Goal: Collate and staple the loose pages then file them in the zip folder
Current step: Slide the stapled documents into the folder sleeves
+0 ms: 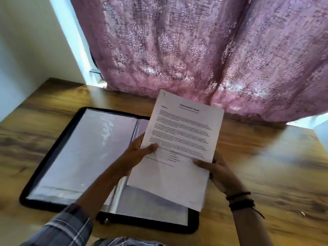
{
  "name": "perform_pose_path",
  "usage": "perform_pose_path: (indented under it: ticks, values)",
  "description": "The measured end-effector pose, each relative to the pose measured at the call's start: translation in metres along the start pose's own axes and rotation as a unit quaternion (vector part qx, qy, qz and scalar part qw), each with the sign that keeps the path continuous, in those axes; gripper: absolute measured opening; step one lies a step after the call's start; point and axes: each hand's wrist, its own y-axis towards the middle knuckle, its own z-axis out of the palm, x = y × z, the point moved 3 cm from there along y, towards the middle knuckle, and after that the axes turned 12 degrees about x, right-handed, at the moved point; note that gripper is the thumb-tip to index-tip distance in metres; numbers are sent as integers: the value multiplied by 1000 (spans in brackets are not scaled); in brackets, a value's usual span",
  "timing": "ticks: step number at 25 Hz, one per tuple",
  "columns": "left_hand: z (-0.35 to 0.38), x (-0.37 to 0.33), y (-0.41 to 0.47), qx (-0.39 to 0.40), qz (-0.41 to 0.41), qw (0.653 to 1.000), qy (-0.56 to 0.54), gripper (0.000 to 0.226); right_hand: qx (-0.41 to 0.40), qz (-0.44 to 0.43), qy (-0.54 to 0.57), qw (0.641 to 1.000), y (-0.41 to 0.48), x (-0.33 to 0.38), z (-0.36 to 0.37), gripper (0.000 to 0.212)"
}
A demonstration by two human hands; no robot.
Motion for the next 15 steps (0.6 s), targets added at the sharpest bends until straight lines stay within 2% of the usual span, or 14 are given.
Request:
perform_pose_path:
  ticks: [5,8,9,11,13,15]
  values:
    - [-37,0,13,1,-8,999,-45,41,-3,20,90,996,41,-7,17,45]
    - [-54,-2,30,-17,12,999,-37,31,0,-1,-29,1000,66,4,20,54]
    - [-61,-3,38,-40,29,998,-29,28,-15,-16,-72,997,74,12,18,52]
    - [-76,-1,56,-139,67,988,14,28,-80,-44,-136,986,89,31,9,42]
    - [-94,6,73,-265,95,958,59,25,-163,-76,-188,966,104,50,0,33]
    - [-103,13,87,-312,106,934,140,19,-201,-129,-226,944,118,70,-4,36]
